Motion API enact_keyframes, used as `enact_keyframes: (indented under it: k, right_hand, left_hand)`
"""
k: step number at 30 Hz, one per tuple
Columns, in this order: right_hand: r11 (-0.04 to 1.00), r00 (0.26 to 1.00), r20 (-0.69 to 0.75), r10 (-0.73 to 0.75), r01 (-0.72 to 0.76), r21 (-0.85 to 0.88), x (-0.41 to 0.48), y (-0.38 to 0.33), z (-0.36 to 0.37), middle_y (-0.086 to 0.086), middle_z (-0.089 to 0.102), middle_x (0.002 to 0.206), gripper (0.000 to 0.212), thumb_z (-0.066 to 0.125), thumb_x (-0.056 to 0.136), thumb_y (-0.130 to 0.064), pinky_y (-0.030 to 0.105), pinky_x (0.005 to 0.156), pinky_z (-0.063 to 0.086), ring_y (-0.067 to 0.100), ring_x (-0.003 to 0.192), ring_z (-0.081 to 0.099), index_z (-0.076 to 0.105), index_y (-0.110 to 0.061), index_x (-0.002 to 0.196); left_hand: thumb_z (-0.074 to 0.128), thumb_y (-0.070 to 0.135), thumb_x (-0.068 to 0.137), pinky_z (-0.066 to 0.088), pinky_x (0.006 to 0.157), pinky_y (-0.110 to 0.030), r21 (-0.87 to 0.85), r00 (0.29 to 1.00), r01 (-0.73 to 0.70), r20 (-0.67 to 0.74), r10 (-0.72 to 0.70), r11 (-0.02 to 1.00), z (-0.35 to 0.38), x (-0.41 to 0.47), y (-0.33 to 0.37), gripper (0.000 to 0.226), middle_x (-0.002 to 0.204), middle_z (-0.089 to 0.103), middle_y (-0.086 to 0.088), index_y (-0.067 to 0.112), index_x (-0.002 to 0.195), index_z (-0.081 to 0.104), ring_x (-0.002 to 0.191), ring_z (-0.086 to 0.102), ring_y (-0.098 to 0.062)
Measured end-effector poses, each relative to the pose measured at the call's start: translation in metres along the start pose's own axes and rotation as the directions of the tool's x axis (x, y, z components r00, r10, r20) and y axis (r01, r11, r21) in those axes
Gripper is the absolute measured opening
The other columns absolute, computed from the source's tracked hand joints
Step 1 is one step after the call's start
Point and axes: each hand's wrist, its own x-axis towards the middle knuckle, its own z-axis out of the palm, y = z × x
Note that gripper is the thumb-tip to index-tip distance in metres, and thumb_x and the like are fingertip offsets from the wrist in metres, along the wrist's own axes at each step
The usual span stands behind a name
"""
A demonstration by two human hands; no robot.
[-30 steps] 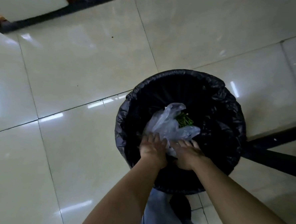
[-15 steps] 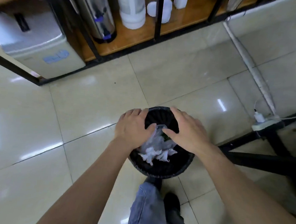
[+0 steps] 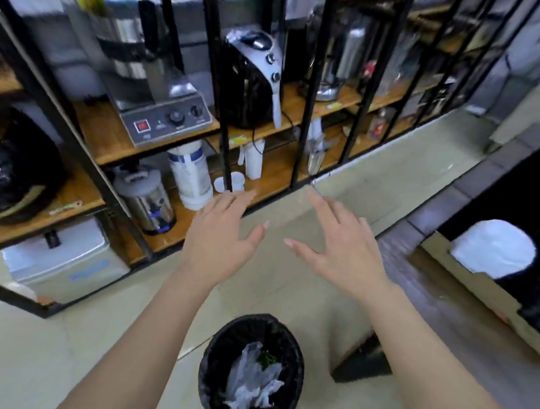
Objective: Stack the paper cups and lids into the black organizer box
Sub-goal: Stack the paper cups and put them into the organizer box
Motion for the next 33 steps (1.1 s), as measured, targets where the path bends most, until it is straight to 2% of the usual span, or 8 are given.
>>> enact_keyframes:
  k: [3,7,9,12,18,22,28,33]
  right_hand:
    - [0.998,0.995,-0.083,0.058,-0.061,-0.034,-0.003,0.018,-0.045,0.007,0.054,0.13,0.084,0.033,0.077,-0.072,0.04,0.087,0.04,0.027,0.116,0.052,0.02,-0.027,0.146]
    - [0.983,0.968,-0.187,0.165,-0.177,-0.049,-0.023,0.048,-0.093,0.007,0.056,0.124,0.083,0.035,0.078,-0.073,0.041,0.086,0.041,0.029,0.108,0.055,0.02,-0.028,0.145]
    - [0.97,0.952,-0.216,0.218,-0.236,-0.057,-0.035,0.068,-0.111,0.005,0.052,0.131,0.08,0.039,0.079,-0.069,0.039,0.09,0.039,0.026,0.114,0.052,0.017,-0.03,0.146]
    - [0.941,0.923,-0.246,0.296,-0.326,-0.089,-0.059,0.099,-0.134,0.002,0.046,0.139,0.081,0.044,0.081,-0.066,0.036,0.094,0.036,0.023,0.123,0.046,0.012,-0.032,0.146]
    - [0.851,0.83,-0.328,0.451,-0.511,-0.122,-0.125,0.163,-0.18,0.003,0.044,0.142,0.08,0.043,0.08,-0.066,0.039,0.095,0.037,0.023,0.126,0.045,0.015,-0.03,0.147]
    - [0.799,0.781,-0.35,0.518,-0.588,-0.129,-0.171,0.211,-0.205,0.004,0.044,0.14,0.081,0.044,0.081,-0.065,0.041,0.095,0.039,0.025,0.124,0.045,0.013,-0.03,0.147]
    - [0.736,0.715,-0.372,0.592,-0.668,-0.113,-0.234,0.283,-0.228,0.004,0.046,0.139,0.08,0.041,0.08,-0.067,0.043,0.089,0.041,0.026,0.123,0.046,0.013,-0.031,0.147]
    - [0.684,0.658,-0.383,0.649,-0.725,-0.086,-0.276,0.337,-0.243,0.002,0.049,0.135,0.078,0.05,0.081,-0.058,0.04,0.085,0.042,0.025,0.114,0.052,0.018,-0.029,0.146]
  left_hand:
    - [0.05,0.045,0.088,0.031,0.107,-0.035,-0.041,0.997,-0.075,-0.028,0.074,0.996,-0.015,0.019,0.033,0.054,0.141,0.047,-0.001,0.021,0.136,0.044,0.13,0.04,-0.019]
    - [0.049,0.049,0.088,0.031,0.111,-0.041,-0.116,0.986,-0.168,-0.014,0.167,0.979,-0.015,0.037,0.084,0.054,0.142,0.047,0.0,0.023,0.135,0.045,0.132,0.037,-0.018]
    - [0.047,0.051,0.087,0.028,0.111,-0.039,-0.123,0.973,-0.229,0.007,0.232,0.966,-0.008,0.045,0.114,0.055,0.144,0.045,0.001,0.024,0.136,0.044,0.134,0.035,-0.018]
    - [0.052,0.045,0.088,0.029,0.107,-0.034,-0.166,0.944,-0.322,0.024,0.33,0.932,0.005,0.054,0.163,0.053,0.141,0.047,-0.001,0.021,0.134,0.046,0.132,0.037,-0.018]
    - [0.049,0.047,0.088,0.028,0.11,-0.037,-0.253,0.855,-0.48,0.079,0.512,0.84,0.049,0.054,0.266,0.055,0.143,0.045,0.001,0.022,0.137,0.042,0.133,0.035,-0.018]
    - [0.047,0.05,0.088,0.029,0.111,-0.037,-0.33,0.8,-0.529,0.113,0.589,0.782,0.089,0.043,0.333,0.057,0.146,0.041,0.003,0.025,0.138,0.039,0.135,0.033,-0.015]
    - [0.046,0.052,0.088,0.025,0.111,-0.032,-0.358,0.733,-0.578,0.168,0.659,0.733,0.147,0.026,0.429,0.058,0.146,0.04,0.004,0.025,0.139,0.037,0.136,0.03,-0.015]
    - [0.045,0.053,0.088,0.026,0.109,-0.032,-0.403,0.686,-0.593,0.201,0.699,0.697,0.186,0.017,0.501,0.057,0.144,0.042,0.006,0.027,0.138,0.037,0.134,0.032,-0.012]
